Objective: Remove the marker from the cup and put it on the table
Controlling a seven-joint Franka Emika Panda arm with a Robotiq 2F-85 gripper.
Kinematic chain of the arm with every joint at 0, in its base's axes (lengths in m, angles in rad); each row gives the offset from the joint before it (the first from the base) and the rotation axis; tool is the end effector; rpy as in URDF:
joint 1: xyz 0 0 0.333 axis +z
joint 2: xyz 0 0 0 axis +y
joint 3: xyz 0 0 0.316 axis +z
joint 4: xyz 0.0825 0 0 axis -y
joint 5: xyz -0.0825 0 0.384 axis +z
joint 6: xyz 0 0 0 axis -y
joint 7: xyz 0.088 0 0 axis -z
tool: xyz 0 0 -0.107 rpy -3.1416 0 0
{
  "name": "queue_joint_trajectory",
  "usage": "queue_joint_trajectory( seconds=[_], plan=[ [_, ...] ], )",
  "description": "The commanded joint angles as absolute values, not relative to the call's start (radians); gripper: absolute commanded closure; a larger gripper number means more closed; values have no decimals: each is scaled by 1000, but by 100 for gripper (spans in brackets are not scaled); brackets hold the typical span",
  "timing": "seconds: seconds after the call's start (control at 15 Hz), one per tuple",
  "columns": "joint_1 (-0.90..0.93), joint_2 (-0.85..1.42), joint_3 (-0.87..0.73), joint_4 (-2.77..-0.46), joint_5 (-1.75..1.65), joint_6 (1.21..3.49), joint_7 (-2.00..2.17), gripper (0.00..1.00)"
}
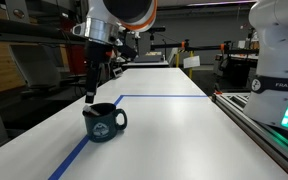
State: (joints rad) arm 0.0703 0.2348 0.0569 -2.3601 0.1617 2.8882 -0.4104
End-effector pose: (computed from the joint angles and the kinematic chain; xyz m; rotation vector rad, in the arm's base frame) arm 0.5352 0.0591 0.2587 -3.0165 -0.5856 -0.4639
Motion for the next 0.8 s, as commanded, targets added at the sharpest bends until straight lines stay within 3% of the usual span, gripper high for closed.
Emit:
queue_joint_trajectory(
  seconds=[0.0,0.07,0.2,0.4,0.73],
  plan=[
    [60,258,60,-2339,60,2887,-311,36],
    [57,261,62,-2338,49,2883,-296,35],
    [55,266,62,-2336,27,2885,-271,42],
    [39,275,83,-2333,37,2890,-273,39],
    [9,292,135,-2319,71,2884,-306,47]
  ],
)
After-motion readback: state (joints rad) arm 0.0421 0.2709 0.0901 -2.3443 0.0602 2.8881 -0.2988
